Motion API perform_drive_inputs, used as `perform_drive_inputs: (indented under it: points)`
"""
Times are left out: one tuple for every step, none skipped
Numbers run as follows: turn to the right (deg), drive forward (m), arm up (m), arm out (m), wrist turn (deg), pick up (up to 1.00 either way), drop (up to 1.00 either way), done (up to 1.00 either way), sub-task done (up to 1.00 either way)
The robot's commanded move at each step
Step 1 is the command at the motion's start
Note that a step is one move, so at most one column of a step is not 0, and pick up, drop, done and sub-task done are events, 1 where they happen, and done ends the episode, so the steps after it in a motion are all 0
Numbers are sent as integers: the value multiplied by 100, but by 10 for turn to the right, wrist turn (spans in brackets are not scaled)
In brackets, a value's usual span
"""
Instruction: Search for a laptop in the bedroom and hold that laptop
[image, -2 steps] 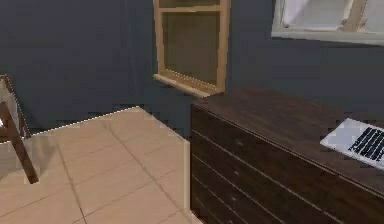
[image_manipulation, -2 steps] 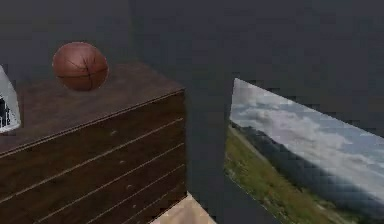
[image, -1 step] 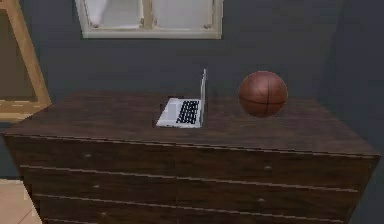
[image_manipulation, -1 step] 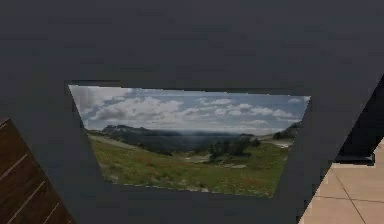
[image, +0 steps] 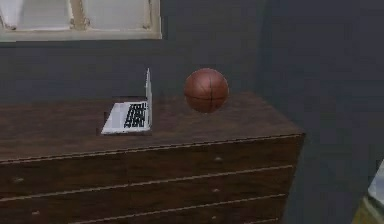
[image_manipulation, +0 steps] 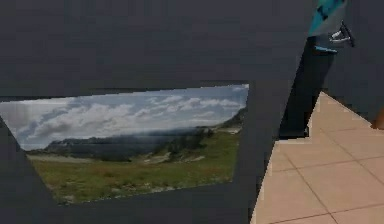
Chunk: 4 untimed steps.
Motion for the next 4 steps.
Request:
perform_drive_inputs:
  points:
    - [0, 30, 0, 0, 0, 0, 0, 0, 0]
    - [-450, 0, 0, 0, 0, 0, 0, 0, 0]
    - [-450, 0, 0, 0, 0, 0, 0, 0, 0]
    - [-210, 0, 0, 0, 0, 0, 0, 0, 0]
